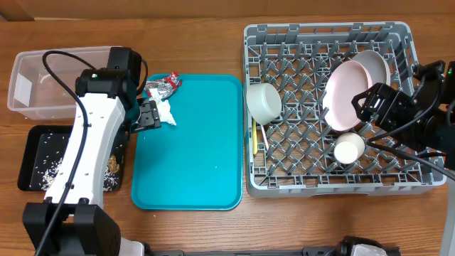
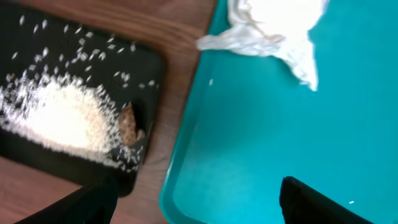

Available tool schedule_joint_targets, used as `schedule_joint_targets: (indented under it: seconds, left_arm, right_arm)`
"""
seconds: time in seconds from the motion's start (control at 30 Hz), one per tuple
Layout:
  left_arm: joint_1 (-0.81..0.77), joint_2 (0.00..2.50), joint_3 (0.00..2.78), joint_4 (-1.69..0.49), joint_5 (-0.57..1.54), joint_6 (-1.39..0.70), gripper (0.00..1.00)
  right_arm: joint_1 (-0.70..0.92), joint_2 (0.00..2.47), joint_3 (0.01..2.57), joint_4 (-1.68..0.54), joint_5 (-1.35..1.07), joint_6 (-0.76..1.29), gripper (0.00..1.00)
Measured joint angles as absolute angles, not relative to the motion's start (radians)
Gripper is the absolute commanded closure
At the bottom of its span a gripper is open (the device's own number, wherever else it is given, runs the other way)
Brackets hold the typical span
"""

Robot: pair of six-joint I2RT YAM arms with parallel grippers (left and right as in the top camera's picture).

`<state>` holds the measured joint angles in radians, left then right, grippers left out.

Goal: Sort waste into correct bins and load items into the dishwasher rack
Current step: 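Grasp the white tissue on the teal tray with the left gripper, then carry the tissue left and drop it into the clear plastic bin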

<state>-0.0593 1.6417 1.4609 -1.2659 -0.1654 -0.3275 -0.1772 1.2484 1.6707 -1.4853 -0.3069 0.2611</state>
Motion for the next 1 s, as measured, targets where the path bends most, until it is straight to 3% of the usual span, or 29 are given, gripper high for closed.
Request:
schedule_joint_targets:
  seconds: [0.47, 0.77, 0.83, 0.97, 1.0]
  left_arm:
    - [-0.11, 1.68, 1.256, -0.816, -0.142, -0.218, 0.05]
    - [-0.11, 1.834, 1.21, -0.648, -0.142, -0.175, 0.06]
    - [-0.11, 1.874, 1.21, -0.633, -0.142, -0.175, 0.16]
    - [-0.11, 1.927, 1.211, -0.628, -0.13, -0.176, 0.62]
    - [-0.112, 1.926, 1.213, -0.638, -0.132, -0.171, 0.77]
  right_arm:
    - [-0.177, 1.249, 1.671, -1.489, -0.307, 0.261, 0.0]
    - [-0.177, 1.25, 1.671, -1.487, -0.307, 0.261, 0.0]
    - [-0.177, 1.25, 1.671, -1.488, -0.307, 0.261, 0.0]
    - [-0.177, 1.25, 1.671, -1.487, -0.307, 0.261, 0.0]
    - [-0.177, 1.25, 1.671, -1.487, -0.307, 0.261, 0.0]
